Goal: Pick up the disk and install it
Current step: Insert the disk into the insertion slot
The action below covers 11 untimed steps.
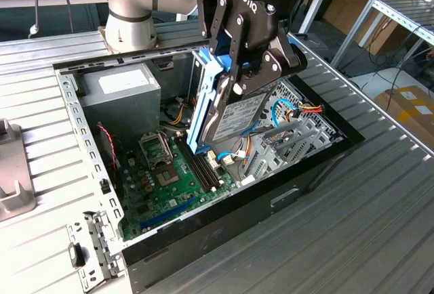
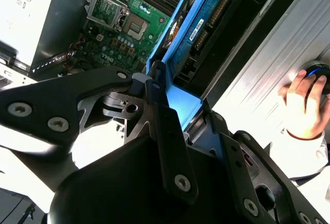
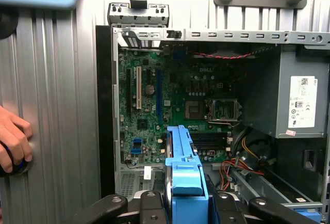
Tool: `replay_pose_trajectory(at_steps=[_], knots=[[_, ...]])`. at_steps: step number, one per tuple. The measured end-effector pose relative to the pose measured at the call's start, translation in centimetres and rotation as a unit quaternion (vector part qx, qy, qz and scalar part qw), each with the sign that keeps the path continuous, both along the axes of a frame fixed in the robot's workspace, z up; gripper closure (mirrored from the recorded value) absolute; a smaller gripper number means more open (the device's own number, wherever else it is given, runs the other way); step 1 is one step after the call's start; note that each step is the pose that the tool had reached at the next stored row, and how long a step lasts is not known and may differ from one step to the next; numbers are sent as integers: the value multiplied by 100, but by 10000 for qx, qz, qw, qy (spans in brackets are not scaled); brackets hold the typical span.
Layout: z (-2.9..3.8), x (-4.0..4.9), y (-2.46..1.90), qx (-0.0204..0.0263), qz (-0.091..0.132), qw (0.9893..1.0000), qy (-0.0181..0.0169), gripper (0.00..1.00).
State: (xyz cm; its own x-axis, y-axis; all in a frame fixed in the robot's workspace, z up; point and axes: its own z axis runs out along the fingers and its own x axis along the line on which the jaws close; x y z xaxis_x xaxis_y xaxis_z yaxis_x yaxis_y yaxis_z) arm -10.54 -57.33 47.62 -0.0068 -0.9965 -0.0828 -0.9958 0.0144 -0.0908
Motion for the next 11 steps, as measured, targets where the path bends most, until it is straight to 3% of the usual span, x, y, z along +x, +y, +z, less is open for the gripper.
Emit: replay_pose_trajectory(at_steps=[11], knots=[[-20, 17, 0, 0, 0, 10000, 0, 63]])
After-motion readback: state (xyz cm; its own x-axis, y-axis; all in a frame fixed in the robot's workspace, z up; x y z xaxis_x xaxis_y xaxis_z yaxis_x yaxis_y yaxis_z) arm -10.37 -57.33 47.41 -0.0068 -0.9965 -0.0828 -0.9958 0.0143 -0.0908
